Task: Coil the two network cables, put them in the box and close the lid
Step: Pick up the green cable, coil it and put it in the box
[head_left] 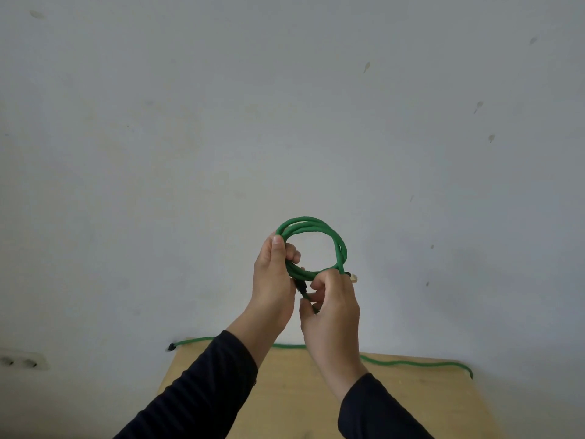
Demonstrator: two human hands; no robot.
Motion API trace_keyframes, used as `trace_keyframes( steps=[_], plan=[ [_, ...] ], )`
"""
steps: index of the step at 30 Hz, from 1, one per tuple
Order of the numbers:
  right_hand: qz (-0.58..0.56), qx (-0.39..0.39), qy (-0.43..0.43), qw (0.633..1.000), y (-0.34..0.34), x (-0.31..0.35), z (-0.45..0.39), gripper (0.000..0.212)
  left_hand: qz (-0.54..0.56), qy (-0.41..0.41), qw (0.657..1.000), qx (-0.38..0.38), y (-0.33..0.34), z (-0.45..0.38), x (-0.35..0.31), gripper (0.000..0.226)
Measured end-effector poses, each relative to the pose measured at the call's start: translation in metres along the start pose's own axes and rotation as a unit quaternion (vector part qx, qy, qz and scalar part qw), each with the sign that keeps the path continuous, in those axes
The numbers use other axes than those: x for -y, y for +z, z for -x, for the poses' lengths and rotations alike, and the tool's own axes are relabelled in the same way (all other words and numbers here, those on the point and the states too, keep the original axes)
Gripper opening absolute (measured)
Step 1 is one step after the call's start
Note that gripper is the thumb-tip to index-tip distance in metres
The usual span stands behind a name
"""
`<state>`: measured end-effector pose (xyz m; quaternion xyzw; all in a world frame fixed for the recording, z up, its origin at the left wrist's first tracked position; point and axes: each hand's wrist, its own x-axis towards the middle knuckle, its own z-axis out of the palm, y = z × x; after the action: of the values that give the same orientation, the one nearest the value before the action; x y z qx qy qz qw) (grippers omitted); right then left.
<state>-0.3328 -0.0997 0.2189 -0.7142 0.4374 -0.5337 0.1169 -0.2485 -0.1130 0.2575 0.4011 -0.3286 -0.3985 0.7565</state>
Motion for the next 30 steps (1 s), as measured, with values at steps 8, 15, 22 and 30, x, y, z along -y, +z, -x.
trace_keyframes(
  steps=[8,15,22,30],
  plan=[
    [0.014,0.017,-0.003,1.0,-0.003,0.0,-0.009,0.022,0.054,-0.069,0.996,-0.024,0.0,0.007,0.013,0.031],
    [0.129,0.099,-0.141,0.977,-0.009,-0.005,0.005,0.019,0.073,-0.04,0.996,-0.014,0.001,0.0,0.01,0.031],
    [-0.021,0.07,-0.046,0.996,-0.028,0.011,-0.016,0.004,-0.069,0.047,0.996,0.014,-0.008,0.0,0.02,0.033],
    [0.102,0.185,0.041,0.977,-0.037,-0.001,-0.044,0.021,-0.05,0.057,0.989,0.124,-0.006,0.015,0.026,0.034]
  ],
)
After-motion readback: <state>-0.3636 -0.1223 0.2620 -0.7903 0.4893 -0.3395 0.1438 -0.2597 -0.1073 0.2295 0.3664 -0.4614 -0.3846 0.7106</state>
